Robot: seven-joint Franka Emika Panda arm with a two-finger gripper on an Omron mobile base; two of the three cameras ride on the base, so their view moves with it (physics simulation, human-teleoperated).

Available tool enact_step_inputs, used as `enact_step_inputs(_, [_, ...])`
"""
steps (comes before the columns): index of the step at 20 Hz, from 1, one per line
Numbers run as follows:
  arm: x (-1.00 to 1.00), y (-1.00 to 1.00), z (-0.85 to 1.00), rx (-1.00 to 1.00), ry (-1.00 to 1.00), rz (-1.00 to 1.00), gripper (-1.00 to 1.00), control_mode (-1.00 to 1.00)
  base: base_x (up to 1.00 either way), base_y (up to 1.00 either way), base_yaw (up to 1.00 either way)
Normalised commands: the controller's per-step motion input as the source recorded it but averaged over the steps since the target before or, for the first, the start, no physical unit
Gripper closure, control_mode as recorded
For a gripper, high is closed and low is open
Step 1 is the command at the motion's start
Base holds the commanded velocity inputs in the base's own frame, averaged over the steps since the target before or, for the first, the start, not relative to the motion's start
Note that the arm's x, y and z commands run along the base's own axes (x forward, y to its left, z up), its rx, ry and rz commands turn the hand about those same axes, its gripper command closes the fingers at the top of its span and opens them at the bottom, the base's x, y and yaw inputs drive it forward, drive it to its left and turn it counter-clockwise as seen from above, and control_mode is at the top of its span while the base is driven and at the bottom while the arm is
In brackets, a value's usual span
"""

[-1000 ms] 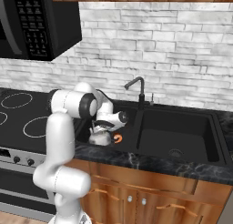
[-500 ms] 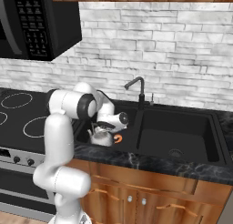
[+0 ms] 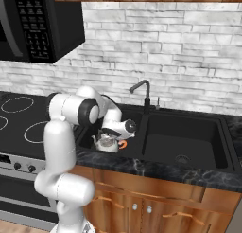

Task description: Open the cabinet, pick the kettle from the cabinet, and place it in the sink.

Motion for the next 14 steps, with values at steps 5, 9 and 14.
enact_step_inputs(5, [-0.10,-0.15,0.18,-0.04,0.00,-0.05,-1.00,-1.00,0.00,0.00,0.00])
enact_step_inputs(9, [-0.14,-0.17,0.26,-0.07,0.00,-0.03,-1.00,-1.00,0.00,0.00,0.00])
enact_step_inputs(14, [-0.18,-0.05,0.32,-0.08,0.00,-0.02,-1.00,-1.00,0.00,0.00,0.00])
